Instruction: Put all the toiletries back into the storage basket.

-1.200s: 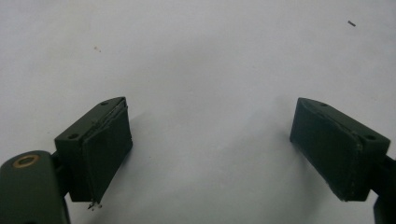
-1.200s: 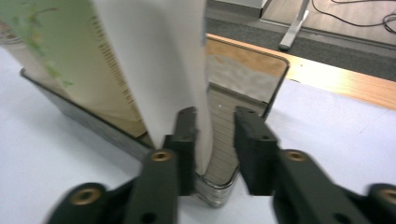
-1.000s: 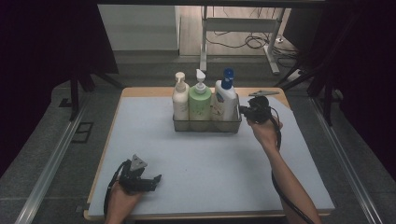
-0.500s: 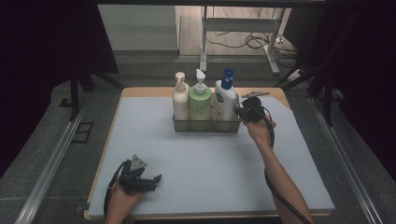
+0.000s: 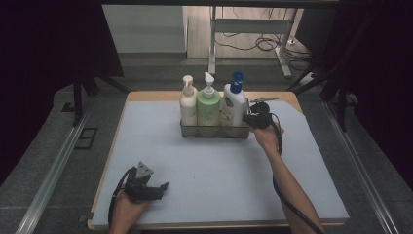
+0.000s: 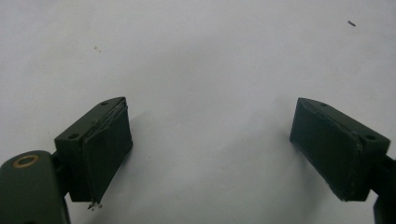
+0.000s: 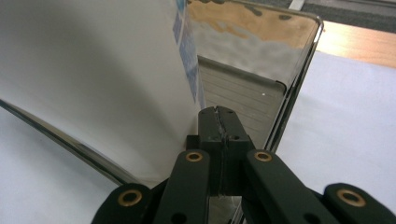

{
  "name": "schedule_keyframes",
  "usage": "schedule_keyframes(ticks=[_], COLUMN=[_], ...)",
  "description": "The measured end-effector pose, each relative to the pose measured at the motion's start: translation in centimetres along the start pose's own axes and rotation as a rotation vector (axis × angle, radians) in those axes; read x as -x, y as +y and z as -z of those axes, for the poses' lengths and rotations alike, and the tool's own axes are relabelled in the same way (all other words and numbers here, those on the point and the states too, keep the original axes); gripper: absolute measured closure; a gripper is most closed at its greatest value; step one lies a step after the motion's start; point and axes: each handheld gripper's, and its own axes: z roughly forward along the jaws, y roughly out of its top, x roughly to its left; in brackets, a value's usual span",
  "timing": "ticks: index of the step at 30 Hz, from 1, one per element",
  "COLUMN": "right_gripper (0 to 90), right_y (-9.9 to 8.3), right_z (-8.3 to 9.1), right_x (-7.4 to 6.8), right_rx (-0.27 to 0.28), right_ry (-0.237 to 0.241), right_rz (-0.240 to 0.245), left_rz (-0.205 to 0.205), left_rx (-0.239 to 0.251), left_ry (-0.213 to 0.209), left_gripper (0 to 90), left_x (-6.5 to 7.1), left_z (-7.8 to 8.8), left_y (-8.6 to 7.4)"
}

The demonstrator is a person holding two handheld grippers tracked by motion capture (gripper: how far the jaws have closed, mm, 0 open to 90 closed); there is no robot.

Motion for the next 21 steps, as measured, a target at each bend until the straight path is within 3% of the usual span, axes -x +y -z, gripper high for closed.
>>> schedule_keyframes(ticks=[21], right_gripper=[89.2], right_y=[0.1], right_z=[-0.7], right_x=[-1.6], right_rx=[-0.012], right_ry=[0.044], right_rz=[0.014], left_rz=[0.000], left_rx=[0.000], left_ry=[0.000], left_gripper=[12.3], left_x=[0.0], left_z=[0.0], left_y=[0.0])
